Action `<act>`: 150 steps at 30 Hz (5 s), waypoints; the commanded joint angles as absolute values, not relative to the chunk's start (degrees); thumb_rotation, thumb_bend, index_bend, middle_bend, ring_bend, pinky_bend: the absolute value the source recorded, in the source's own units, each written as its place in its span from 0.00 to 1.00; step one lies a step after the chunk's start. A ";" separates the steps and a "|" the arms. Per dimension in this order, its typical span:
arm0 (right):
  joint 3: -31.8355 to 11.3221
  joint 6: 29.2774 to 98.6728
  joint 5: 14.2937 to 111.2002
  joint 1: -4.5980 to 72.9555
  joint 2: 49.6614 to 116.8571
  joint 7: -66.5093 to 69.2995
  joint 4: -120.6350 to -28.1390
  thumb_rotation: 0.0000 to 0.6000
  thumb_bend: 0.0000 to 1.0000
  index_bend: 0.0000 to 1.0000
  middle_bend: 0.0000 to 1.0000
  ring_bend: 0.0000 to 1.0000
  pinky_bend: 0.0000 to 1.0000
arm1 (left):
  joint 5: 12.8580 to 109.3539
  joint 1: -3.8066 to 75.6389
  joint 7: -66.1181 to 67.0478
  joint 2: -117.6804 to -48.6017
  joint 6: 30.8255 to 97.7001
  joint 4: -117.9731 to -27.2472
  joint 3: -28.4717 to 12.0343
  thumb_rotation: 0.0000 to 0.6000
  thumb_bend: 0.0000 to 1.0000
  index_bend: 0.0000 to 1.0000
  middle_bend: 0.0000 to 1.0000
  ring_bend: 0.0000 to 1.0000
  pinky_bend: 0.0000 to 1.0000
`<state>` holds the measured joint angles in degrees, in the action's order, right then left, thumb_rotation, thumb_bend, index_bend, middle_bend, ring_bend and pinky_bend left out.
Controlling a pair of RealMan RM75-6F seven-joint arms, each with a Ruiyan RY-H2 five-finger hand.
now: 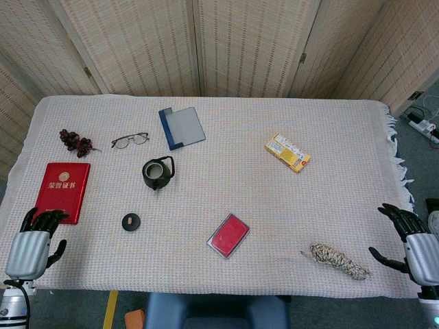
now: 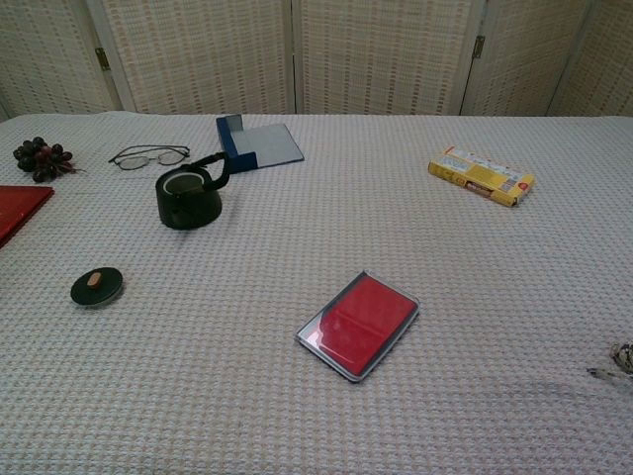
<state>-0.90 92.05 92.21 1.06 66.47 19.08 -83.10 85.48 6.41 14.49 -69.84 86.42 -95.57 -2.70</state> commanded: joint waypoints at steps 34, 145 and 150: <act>-1.51 91.25 92.60 1.81 65.22 17.31 -85.19 1.00 0.21 0.17 0.18 0.16 0.15 | 92.14 20.72 8.61 -72.08 70.39 -90.25 -3.98 1.00 0.28 0.32 0.76 0.81 0.89; -1.31 89.93 89.64 -0.03 66.51 19.51 -82.33 1.00 0.21 0.20 0.19 0.15 0.15 | 39.23 54.79 31.40 -84.71 42.51 -72.59 -13.59 1.00 0.24 0.40 0.88 0.91 0.98; -1.33 89.75 89.49 -0.08 66.50 19.41 -82.37 1.00 0.21 0.20 0.19 0.15 0.15 | 36.53 56.88 32.91 -85.36 41.84 -71.25 -13.01 1.00 0.24 0.40 0.88 0.91 0.98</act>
